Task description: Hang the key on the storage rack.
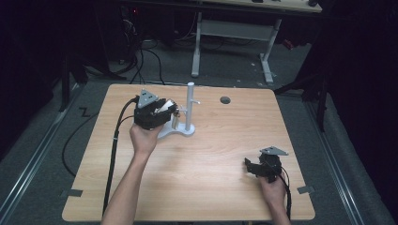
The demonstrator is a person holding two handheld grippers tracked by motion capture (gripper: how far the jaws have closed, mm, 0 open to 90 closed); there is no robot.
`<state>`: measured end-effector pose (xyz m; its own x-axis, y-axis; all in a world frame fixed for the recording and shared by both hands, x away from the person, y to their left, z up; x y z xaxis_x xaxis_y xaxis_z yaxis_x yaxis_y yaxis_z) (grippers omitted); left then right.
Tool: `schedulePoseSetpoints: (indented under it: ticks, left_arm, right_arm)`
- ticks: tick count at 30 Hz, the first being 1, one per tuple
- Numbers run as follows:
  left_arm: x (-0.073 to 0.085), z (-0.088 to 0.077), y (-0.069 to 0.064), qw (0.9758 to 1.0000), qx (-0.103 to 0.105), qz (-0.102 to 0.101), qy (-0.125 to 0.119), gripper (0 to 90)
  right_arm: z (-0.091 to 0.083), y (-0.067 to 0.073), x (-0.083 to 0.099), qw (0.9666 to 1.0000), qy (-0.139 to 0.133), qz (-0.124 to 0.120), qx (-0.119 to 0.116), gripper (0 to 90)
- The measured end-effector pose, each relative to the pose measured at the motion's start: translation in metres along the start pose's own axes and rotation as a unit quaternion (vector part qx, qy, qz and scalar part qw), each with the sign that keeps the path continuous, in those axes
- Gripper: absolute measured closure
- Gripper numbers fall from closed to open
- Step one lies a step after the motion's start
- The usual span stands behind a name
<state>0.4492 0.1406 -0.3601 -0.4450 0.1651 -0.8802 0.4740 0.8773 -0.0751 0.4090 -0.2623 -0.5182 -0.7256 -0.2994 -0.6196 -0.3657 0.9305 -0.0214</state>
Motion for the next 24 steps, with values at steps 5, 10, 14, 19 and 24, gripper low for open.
schedulePoseSetpoints:
  ticks: [5,10,14,19,24]
  left_arm:
    - [0.000,0.005,0.003,1.0000,0.000,-0.008,0.000,52.9]
    - [0.000,0.009,0.006,0.9999,0.000,-0.017,-0.001,52.9]
    - [0.000,0.011,0.007,0.9998,-0.001,-0.021,-0.002,53.0]
    - [-0.005,0.012,0.002,0.9999,0.000,-0.010,-0.003,52.9]
    - [-0.007,0.014,-0.002,1.0000,0.003,-0.006,-0.001,53.0]
  right_arm:
    - [0.000,0.000,0.000,1.0000,0.000,0.000,0.000,20.3]
    - [0.000,0.000,0.000,1.0000,0.000,0.000,0.000,20.4]
    - [0.000,0.000,0.000,1.0000,0.000,-0.001,0.000,20.3]
    - [0.000,0.000,0.000,1.0000,0.000,-0.001,0.000,20.3]
    - [0.000,0.000,0.000,1.0000,0.000,-0.001,0.000,20.3]
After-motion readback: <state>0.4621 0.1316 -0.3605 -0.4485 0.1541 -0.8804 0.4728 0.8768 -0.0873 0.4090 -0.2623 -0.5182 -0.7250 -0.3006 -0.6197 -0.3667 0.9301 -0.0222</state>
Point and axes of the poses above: each handheld gripper's, and its own axes: z roughly forward along the jaws, x roughly out of its underside, y roughly to its left, the point moved 2 cm from there along z, roughly forward along the jaws, and after that the axes turned 8 degrees about y, right-handed, at the moved point
